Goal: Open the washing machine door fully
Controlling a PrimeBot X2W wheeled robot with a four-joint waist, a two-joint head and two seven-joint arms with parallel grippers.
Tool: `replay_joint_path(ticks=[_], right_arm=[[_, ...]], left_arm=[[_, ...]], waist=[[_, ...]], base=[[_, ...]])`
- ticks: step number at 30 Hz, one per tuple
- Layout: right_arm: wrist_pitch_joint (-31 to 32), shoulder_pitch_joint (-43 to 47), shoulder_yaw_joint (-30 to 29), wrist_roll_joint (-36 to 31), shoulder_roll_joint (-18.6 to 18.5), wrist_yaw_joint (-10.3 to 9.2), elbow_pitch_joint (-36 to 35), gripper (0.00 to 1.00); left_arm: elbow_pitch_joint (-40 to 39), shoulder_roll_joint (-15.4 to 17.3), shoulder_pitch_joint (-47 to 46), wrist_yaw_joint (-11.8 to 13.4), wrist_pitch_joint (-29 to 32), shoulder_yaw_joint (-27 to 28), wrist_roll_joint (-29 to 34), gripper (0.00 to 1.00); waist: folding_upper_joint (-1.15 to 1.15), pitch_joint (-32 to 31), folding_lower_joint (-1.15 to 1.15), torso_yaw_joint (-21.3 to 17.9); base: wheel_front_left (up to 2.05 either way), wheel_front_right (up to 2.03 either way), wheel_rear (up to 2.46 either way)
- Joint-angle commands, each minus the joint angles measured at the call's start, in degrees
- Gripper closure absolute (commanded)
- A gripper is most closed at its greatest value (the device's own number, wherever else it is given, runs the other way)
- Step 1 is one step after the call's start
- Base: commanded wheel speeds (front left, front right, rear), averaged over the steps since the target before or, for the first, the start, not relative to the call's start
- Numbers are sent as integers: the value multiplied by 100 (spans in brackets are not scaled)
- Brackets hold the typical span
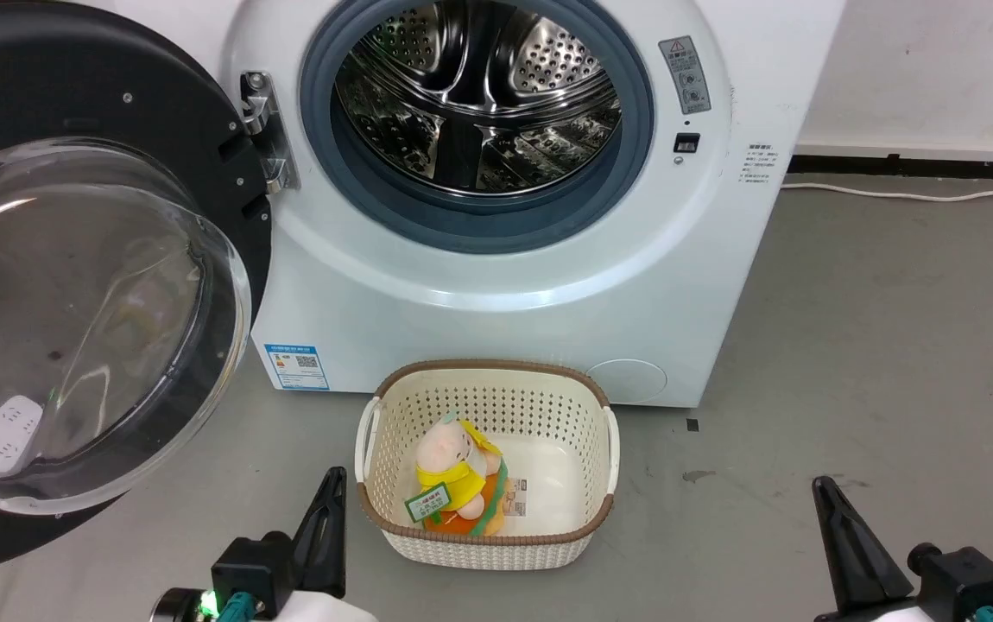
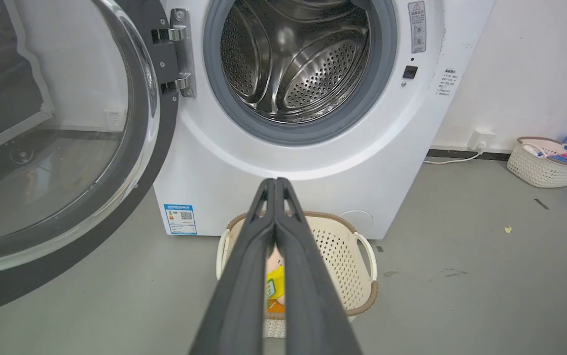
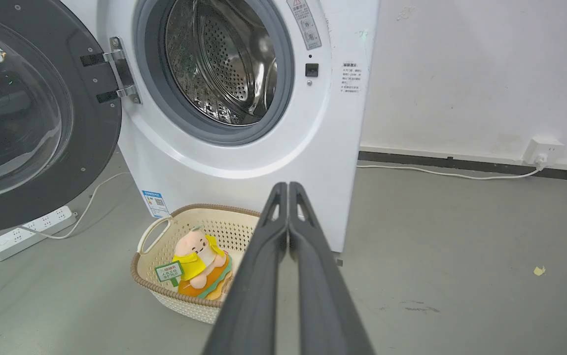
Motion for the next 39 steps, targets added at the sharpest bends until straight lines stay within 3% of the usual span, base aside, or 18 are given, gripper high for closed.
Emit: replay_joint_path(ticks=[1, 39], right_arm=[[30, -65, 8, -27, 10, 1, -41, 100], [463, -231, 56, -177, 29, 3, -185, 100]], left_arm=[[-53, -6, -15, -33, 29, 46, 69, 100], [-328, -63, -45, -118, 460, 363, 400, 100]], waist=[[0, 0, 0, -3], [0, 6, 0, -67]], base=[[0, 0, 0], [0, 0, 0]])
